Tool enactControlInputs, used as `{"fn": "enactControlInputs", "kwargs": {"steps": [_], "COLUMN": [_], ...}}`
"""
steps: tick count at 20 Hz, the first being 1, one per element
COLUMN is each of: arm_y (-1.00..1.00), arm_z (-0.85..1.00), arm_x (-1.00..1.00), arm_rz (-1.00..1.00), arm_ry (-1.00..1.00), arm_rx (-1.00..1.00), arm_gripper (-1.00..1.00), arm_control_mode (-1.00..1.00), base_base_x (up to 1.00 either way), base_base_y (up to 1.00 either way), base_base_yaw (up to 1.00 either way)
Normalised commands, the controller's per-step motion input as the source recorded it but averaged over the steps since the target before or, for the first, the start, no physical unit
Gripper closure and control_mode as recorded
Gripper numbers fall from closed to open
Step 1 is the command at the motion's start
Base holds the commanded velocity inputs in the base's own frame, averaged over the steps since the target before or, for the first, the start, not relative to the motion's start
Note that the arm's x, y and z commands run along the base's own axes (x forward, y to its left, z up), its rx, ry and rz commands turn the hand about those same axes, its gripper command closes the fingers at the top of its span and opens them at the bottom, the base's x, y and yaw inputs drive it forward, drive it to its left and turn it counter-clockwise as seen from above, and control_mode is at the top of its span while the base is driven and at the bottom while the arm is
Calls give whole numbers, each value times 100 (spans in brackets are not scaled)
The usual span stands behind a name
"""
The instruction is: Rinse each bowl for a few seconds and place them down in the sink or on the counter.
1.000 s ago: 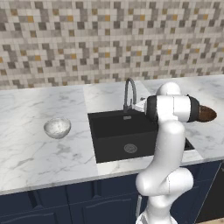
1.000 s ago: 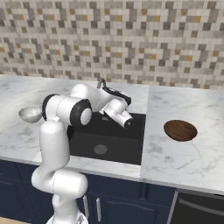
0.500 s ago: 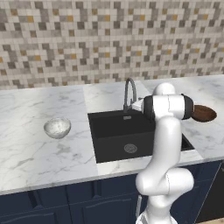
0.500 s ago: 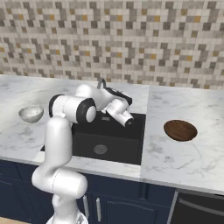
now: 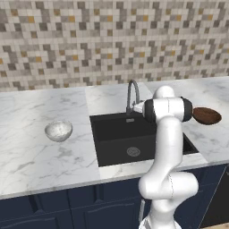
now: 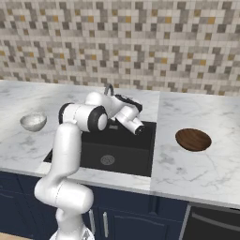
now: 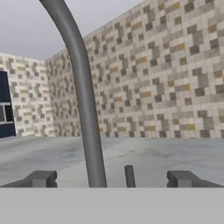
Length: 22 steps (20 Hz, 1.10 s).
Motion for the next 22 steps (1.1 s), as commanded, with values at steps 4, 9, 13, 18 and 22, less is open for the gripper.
{"fn": "enactControlInputs", "kwargs": {"steps": [4,9,13,18,22], "arm_y": [-2,-5,-6,-3,0], "arm_z": [-9,-15,-21,-20,-18], "arm_x": [33,34,31,30,32], "arm_rz": [-1,0,0,0,0], "arm_ry": [1,1,2,1,0], "arm_rx": [1,2,2,1,1], "arm_gripper": [-100,-100,-100,-100,-100], "arm_control_mode": [-100,-100,-100,-100,-100], "base_base_x": [0,0,0,0,0], "base_base_y": [0,0,0,0,0], "base_base_yaw": [0,0,0,0,0]}}
